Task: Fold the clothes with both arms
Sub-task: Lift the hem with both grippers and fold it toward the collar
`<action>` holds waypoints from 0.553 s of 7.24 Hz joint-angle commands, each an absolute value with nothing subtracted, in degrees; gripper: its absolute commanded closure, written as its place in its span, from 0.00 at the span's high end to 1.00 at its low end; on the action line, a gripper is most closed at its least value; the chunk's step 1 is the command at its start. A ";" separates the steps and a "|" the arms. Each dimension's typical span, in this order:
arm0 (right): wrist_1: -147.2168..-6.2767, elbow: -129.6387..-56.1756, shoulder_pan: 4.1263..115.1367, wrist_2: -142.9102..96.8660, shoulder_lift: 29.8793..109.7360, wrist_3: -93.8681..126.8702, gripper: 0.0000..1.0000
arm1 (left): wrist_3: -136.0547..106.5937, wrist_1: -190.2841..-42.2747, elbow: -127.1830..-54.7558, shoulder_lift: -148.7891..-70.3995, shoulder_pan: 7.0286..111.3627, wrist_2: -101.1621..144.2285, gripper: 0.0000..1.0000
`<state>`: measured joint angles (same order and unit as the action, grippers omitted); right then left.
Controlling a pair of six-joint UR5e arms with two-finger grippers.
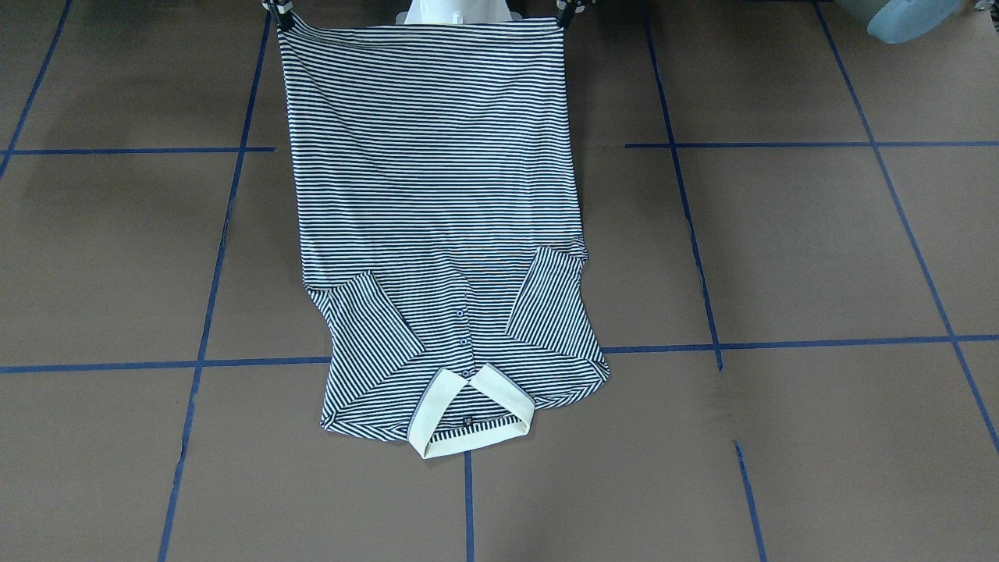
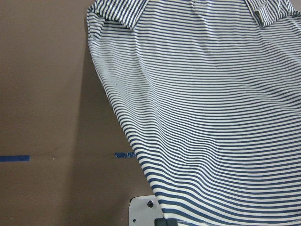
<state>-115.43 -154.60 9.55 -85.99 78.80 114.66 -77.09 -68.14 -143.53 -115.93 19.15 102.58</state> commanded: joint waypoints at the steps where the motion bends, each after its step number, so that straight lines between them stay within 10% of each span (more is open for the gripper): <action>1: -116.19 -147.97 18.23 -87.18 70.89 107.26 0.00 | -66.59 -68.20 -139.33 -116.89 28.51 103.09 0.00; 4: -115.40 -135.65 33.35 -94.11 64.00 97.51 0.00 | -61.01 -68.64 -129.24 -122.50 36.72 105.38 0.00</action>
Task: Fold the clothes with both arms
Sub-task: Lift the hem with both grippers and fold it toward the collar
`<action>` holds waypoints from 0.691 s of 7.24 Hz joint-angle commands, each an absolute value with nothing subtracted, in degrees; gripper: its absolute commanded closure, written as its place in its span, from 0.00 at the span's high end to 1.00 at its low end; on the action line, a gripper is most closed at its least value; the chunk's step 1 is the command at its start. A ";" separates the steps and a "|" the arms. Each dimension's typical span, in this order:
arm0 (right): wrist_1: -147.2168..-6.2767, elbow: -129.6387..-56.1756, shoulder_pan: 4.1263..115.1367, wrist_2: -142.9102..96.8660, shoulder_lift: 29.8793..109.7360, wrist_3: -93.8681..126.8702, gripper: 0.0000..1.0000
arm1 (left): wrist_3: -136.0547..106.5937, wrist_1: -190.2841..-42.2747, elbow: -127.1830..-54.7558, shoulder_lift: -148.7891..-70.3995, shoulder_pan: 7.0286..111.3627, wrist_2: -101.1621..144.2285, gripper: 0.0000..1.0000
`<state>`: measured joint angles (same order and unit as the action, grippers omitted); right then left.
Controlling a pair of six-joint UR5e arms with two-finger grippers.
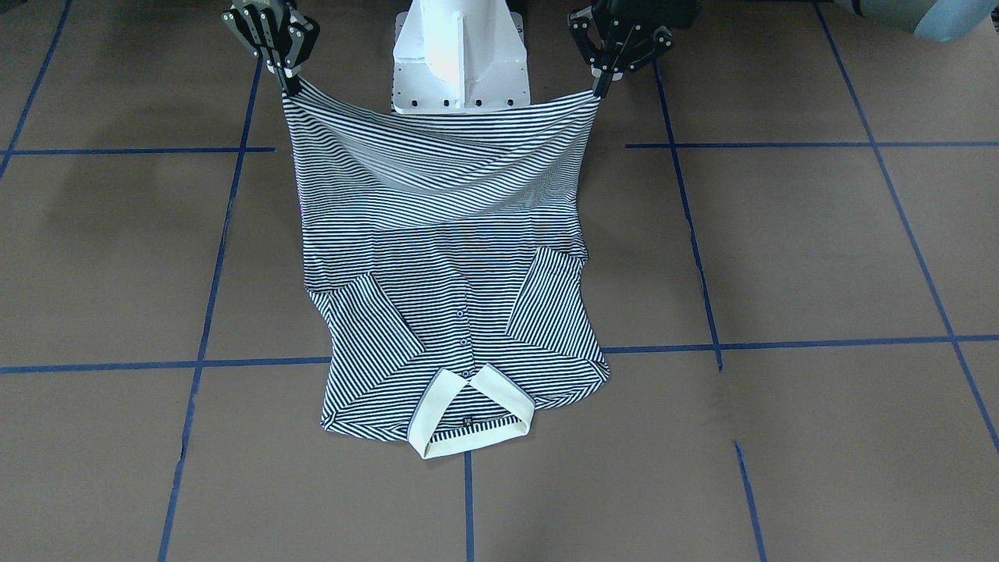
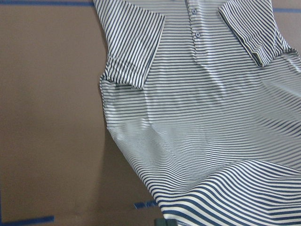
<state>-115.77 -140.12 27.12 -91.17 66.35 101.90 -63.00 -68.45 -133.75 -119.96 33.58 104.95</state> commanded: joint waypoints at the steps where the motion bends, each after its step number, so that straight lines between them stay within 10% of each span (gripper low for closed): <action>1: -115.31 -131.09 37.05 -95.09 60.68 95.21 0.00 | -59.69 -69.25 -125.89 -124.26 38.91 105.38 0.00; 5: -91.81 -103.34 44.37 -95.54 55.12 93.00 0.00 | -55.81 -87.23 -105.61 -126.03 43.85 104.94 0.00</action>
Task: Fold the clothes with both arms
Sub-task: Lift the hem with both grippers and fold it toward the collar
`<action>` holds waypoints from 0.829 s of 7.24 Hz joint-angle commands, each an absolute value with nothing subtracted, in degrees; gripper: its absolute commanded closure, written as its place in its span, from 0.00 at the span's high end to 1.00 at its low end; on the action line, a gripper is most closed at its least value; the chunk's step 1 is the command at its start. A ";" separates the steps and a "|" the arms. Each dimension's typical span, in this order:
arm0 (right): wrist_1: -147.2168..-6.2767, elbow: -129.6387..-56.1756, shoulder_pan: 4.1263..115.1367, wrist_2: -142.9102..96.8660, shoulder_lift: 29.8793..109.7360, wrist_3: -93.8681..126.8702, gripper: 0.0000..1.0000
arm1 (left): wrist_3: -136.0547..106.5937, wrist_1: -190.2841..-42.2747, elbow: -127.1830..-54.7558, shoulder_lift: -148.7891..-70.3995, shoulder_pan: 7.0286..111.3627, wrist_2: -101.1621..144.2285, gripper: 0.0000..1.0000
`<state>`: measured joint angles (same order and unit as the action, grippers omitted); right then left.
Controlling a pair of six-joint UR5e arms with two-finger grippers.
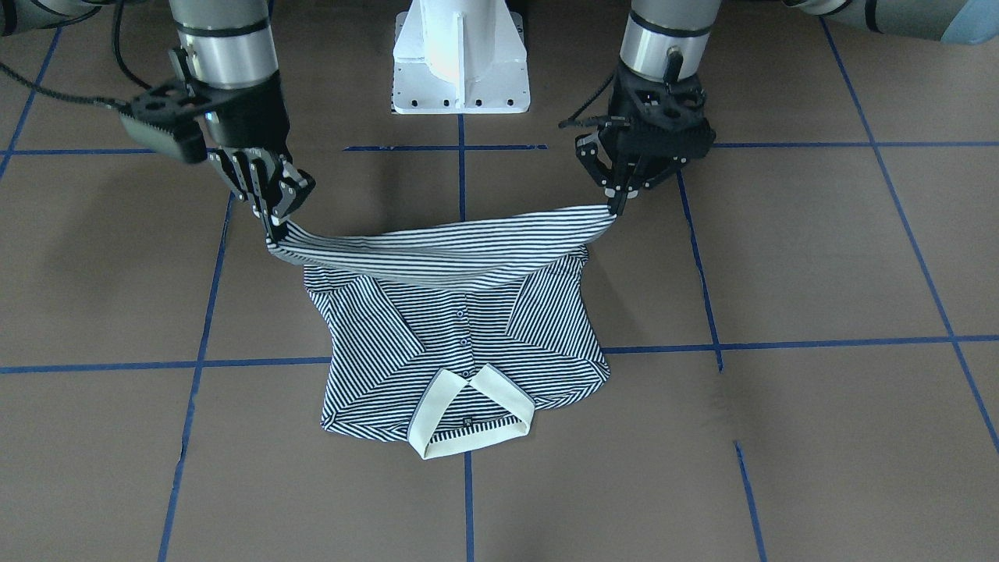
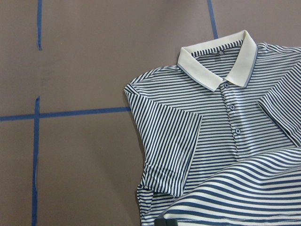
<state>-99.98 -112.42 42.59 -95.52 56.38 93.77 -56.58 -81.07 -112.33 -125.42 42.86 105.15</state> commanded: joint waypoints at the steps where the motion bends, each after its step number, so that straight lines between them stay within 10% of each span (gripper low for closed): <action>1: -88.36 -94.92 44.99 -95.54 51.71 91.86 0.00 | -55.81 -92.23 -100.51 -126.47 43.94 104.85 0.00; 3: -74.60 -78.12 45.09 -95.45 46.94 91.67 0.00 | -55.99 -102.78 -90.93 -127.35 43.95 103.03 0.00; 6: -73.04 -75.06 44.13 -95.10 47.63 91.41 0.00 | -55.90 -109.50 -82.19 -128.58 43.95 102.74 0.00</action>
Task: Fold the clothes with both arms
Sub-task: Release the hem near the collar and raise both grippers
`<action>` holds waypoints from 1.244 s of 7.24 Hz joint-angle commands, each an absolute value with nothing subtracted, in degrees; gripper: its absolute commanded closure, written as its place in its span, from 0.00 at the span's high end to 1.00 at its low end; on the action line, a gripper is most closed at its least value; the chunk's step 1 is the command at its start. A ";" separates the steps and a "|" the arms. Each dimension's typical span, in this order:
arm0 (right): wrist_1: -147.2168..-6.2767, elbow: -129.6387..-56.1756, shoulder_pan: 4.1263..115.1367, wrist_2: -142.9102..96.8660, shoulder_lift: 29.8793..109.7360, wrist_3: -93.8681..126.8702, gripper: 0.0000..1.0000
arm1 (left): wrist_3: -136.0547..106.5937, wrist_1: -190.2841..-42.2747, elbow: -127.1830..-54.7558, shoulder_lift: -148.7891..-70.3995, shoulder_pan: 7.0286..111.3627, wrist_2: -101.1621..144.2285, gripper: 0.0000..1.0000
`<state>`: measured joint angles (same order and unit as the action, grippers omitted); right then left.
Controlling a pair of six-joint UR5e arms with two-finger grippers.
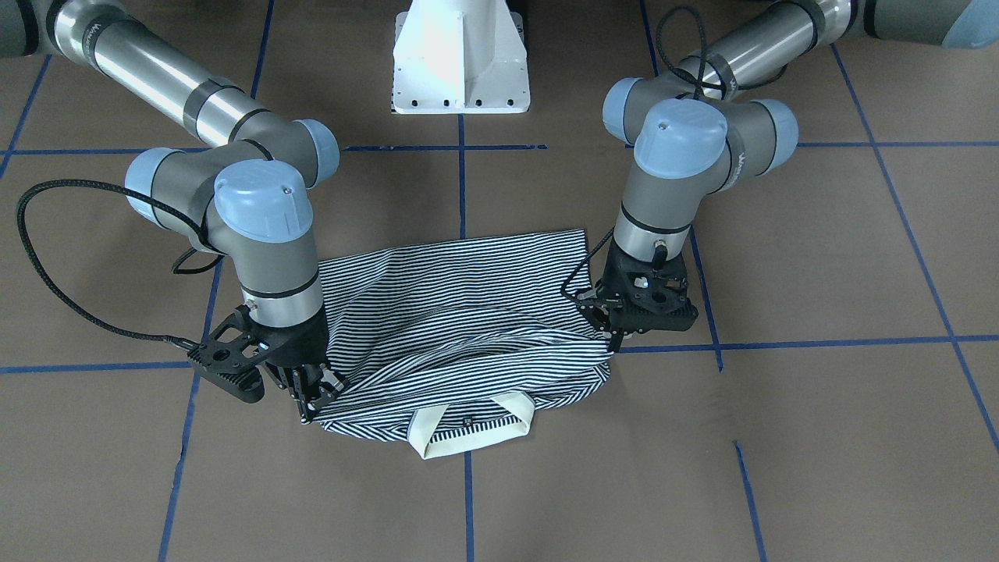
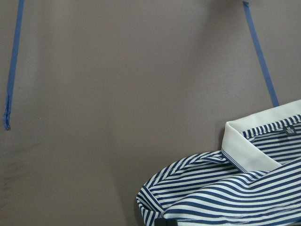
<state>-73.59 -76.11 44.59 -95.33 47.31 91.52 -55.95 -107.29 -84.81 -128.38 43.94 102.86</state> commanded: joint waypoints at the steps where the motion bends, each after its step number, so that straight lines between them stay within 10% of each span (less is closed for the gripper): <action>1: -73.12 -75.15 43.43 -94.92 48.16 90.54 0.03 | -55.81 -109.51 -82.00 -128.58 43.86 102.83 0.00; 2: -72.95 -75.15 42.29 -93.88 48.25 84.35 0.99 | -55.81 -109.77 -82.09 -128.32 43.86 102.83 0.26; 3: -72.95 -75.93 42.45 -93.52 48.43 81.33 1.00 | -54.24 -109.78 -82.70 -127.89 43.86 102.92 0.99; 9: -73.57 -92.20 44.21 -98.61 57.92 73.04 1.00 | -62.42 -109.77 -106.60 -110.31 36.23 102.84 0.91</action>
<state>-73.61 -91.36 44.19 -98.52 57.48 73.23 -56.63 -109.57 -103.70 -113.06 39.01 103.18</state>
